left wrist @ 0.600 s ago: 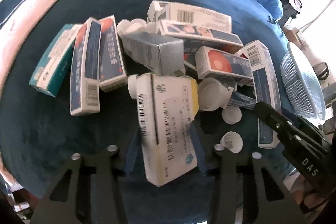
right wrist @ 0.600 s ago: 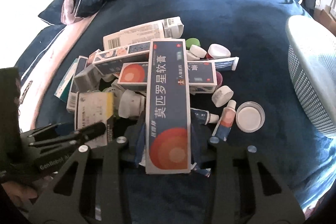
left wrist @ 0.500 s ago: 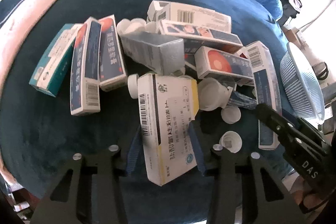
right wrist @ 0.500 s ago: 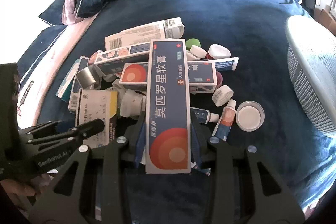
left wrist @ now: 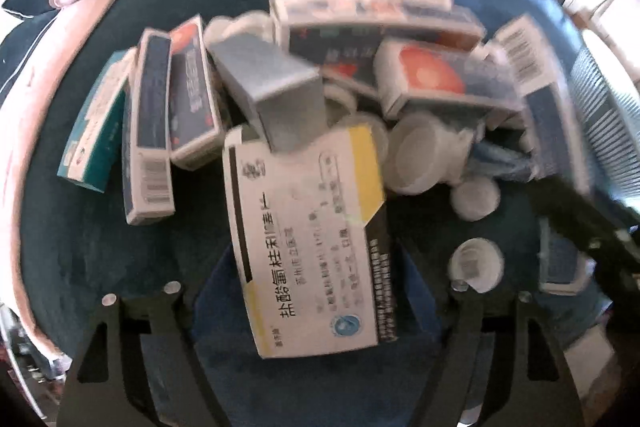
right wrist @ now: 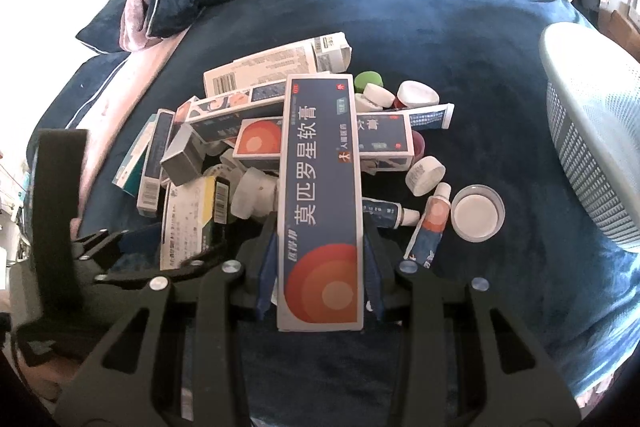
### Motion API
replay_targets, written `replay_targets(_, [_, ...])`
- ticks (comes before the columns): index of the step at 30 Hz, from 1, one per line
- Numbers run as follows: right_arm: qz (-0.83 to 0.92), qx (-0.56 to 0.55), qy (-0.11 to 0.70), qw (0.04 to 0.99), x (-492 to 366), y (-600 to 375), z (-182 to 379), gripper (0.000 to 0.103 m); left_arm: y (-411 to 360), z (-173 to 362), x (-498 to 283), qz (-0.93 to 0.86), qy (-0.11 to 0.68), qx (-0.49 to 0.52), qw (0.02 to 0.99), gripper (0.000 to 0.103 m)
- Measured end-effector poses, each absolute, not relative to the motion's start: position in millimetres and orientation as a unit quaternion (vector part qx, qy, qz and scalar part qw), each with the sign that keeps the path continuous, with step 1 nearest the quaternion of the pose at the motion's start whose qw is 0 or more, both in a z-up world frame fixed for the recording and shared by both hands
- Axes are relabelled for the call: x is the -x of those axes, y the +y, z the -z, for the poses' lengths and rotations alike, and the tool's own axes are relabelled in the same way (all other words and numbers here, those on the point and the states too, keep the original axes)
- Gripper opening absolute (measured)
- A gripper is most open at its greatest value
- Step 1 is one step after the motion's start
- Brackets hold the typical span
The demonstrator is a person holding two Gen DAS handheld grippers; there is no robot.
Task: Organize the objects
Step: 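Grasp the blue ointment box with the right gripper while the left grasps a white box, then carry both boxes over the blue basket and open both grippers to drop them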
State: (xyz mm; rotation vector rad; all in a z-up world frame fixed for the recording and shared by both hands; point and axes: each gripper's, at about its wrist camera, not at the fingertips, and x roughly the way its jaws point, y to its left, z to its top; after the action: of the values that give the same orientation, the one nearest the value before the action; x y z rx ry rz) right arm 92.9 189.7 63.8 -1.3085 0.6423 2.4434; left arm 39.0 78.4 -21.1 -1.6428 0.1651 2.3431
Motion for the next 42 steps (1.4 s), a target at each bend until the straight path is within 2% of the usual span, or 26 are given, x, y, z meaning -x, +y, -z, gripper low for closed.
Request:
replay_targets(1, [-0.849, 0.456, 0.223, 0.148, -93, 190, -63, 0.038, 76, 24, -40, -0.806, 0.044, 0.575, 0.135, 0.069])
replay_targets(3, [-0.849, 0.455, 0.222, 0.149, -95, 189, -63, 0.038, 66, 20, -43, -0.803, -0.008, 0.579, 0.140, 0.068])
replay_targets(8, [-0.852, 0.441, 0.232, 0.161, -100, 195, -69, 0.038, 72, -13, -56, -0.816, -0.039, 0.553, 0.165, 0.069])
replay_targets(14, [-0.854, 0.422, 0.243, 0.184, -113, 209, -88, 0.038, 144, -39, -83, -0.831, -0.010, 0.509, 0.223, 0.069])
replay_targets(17, [-0.850, 0.410, 0.260, 0.205, -124, 225, -102, 0.038, 141, -60, -72, -0.822, 0.000, 0.509, 0.255, 0.069])
replay_targets(19, [-0.847, 0.401, 0.273, 0.219, -132, 238, -112, 0.038, 173, -71, -82, -0.823, 0.016, 0.497, 0.276, 0.069])
replay_targets(24, [-0.830, 0.380, 0.311, 0.263, -158, 286, -138, 0.038, 221, -114, -68, -0.816, 0.052, 0.478, 0.322, 0.069])
replay_targets(31, [-0.792, 0.390, 0.327, 0.336, -186, 363, -142, 0.038, 285, -160, -52, -0.792, 0.052, 0.476, 0.379, 0.069])
replay_targets(36, [-0.753, 0.396, 0.387, 0.355, -204, 390, -109, 0.038, 330, -159, -36, -0.768, 0.060, 0.507, 0.387, 0.069])
replay_targets(42, [-0.731, 0.403, 0.408, 0.370, -216, 401, -105, 0.037, 380, -139, -29, -0.749, 0.077, 0.540, 0.377, 0.069])
